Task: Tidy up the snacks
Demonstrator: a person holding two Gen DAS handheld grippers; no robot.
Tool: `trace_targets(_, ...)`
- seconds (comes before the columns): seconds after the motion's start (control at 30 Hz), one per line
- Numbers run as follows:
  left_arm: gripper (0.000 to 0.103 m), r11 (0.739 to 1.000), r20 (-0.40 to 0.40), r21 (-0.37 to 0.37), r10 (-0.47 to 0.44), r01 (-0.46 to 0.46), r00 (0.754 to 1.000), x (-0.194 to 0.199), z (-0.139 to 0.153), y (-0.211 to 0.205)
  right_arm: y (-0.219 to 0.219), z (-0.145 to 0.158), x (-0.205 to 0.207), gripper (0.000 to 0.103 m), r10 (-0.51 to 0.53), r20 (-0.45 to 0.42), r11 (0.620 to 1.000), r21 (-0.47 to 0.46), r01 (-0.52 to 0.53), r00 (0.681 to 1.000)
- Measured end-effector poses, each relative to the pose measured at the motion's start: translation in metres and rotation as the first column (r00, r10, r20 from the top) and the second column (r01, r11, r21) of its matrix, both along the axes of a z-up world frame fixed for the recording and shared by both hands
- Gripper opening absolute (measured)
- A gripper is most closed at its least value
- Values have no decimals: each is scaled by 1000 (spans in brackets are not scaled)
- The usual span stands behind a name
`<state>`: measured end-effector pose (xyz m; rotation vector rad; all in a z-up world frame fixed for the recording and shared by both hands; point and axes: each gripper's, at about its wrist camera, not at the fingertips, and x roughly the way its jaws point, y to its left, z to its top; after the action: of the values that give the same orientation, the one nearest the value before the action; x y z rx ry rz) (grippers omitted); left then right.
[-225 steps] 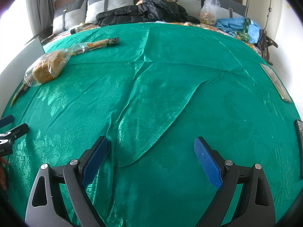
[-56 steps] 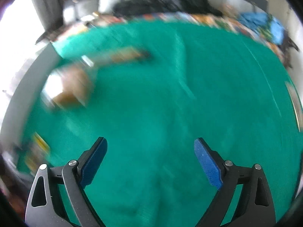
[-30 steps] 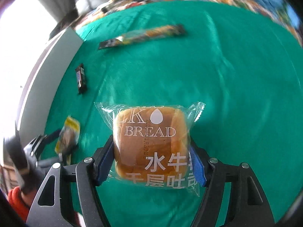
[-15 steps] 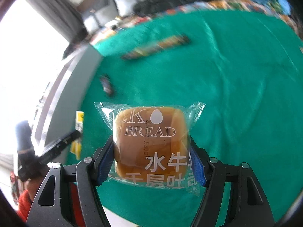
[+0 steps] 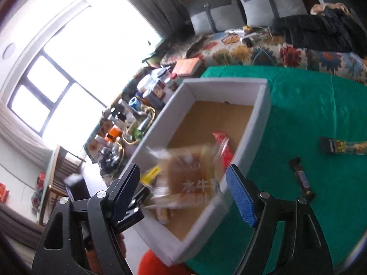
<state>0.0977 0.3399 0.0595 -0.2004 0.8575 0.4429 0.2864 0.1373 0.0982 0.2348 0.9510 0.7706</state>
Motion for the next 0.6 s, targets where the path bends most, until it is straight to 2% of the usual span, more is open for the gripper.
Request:
trace_targets(0.07,90,1000,25,13,25,-25,999,-15,5,9,-5,20,-16,80,2,71,1000,12,-3,998)
trace_targets(0.17,90,1000,88,-19,20,-19,996,-22,20,4,-18,54,-37,81,-1,236,1000,-11,4,972)
trace_targets(0.23,90,998,137,-51,-27,35,990,-19,35,-14,-36,73,-50,81,-17,334,999,-27,28,942)
trace_targets(0.33,91,985,179,-56,-151,163,972,-10,52,-66,-58,84,-48,84,-57,422,994,-61,91,905)
trace_targets(0.37,94,976,188,-57,-197,211,962,-6,54,-86,-71,81,-47,84,-71,449,988,-88,123,891)
trace_targets(0.43,100,950,197,-58,-290,306,937,3,54,-133,-95,65,-45,84,-94,460,972,-151,182,883)
trace_targets(0.53,103,902,172,-71,-410,426,896,16,36,-200,-145,15,-34,84,-141,405,927,-265,264,903)
trace_targets(0.6,103,876,115,-91,-463,473,879,26,7,-242,-187,-29,-31,84,-197,362,889,-326,322,911)
